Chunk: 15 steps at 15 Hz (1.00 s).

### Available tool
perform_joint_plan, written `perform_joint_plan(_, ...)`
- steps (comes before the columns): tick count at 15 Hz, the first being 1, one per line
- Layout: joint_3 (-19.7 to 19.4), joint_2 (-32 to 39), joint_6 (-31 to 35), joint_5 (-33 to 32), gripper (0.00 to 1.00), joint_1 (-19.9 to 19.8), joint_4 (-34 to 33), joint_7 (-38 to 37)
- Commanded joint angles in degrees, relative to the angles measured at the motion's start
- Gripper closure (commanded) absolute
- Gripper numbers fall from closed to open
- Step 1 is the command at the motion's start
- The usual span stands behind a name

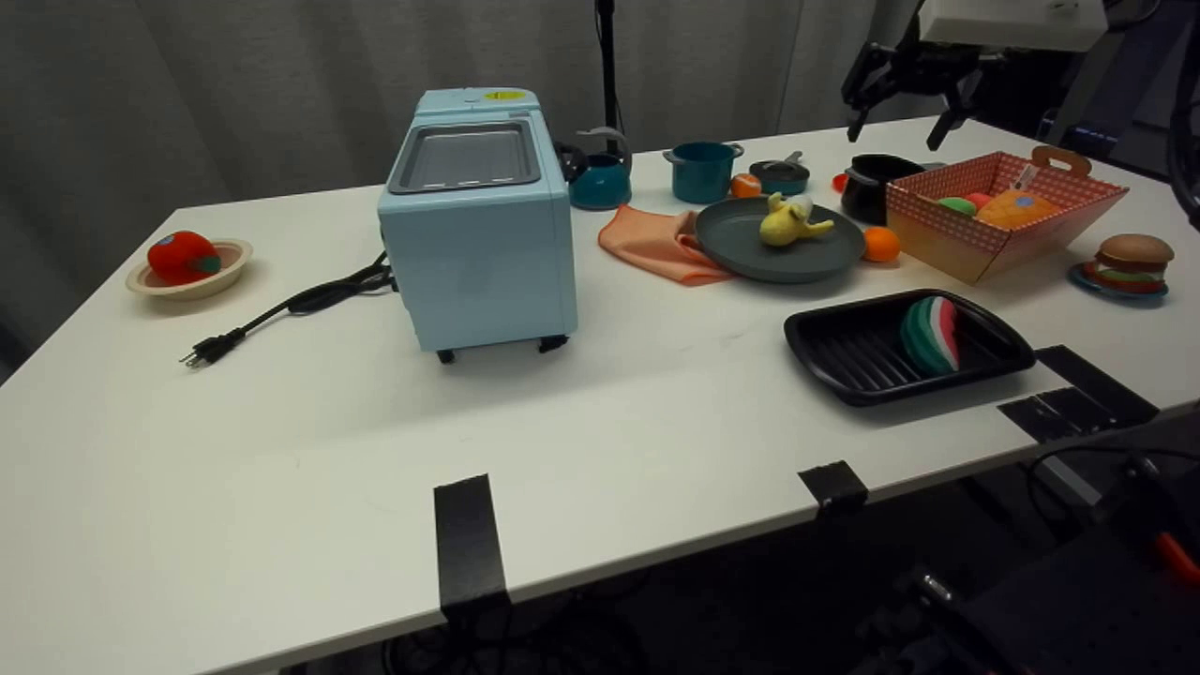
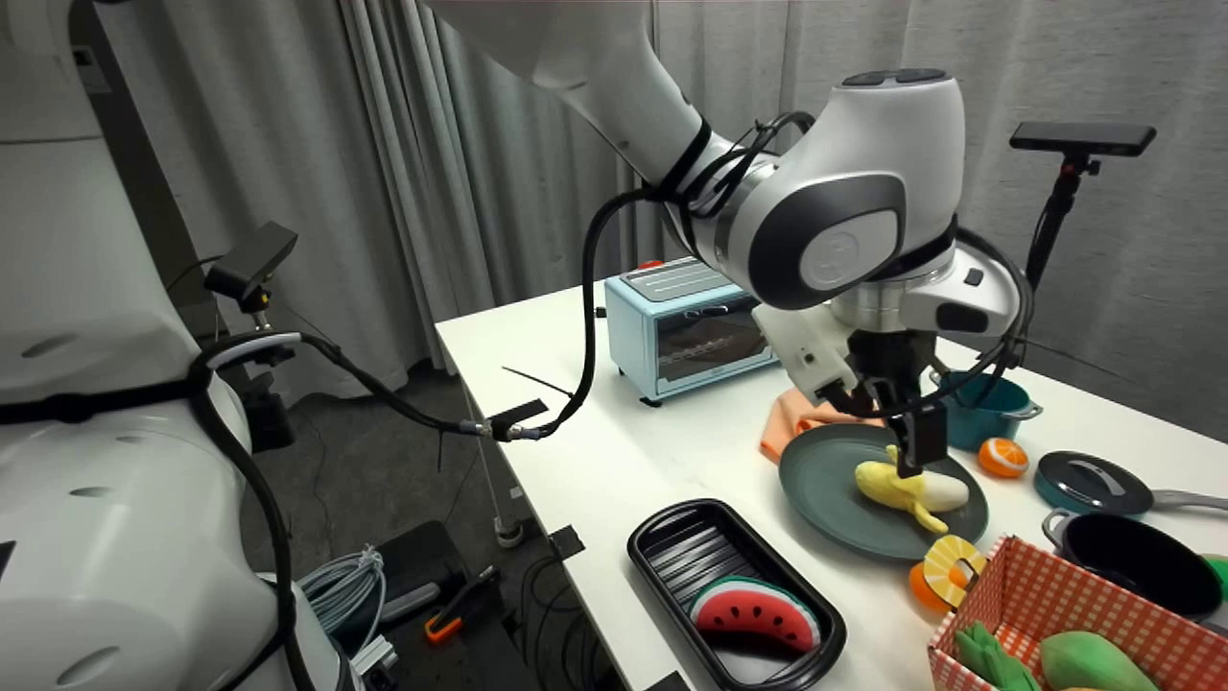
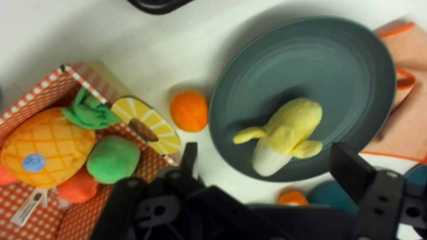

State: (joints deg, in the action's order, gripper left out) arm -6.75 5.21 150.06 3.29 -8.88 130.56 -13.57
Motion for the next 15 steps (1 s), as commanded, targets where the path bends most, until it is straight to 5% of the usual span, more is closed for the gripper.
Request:
perform_joint_plan(1,0.94,-1.42,-3.44,3.87,0.0,0.98,2.89,5.42)
perform_joint_plan(15,-0.34,0.32,-7.8,-0.53,0.0,0.82,11.47,10.22)
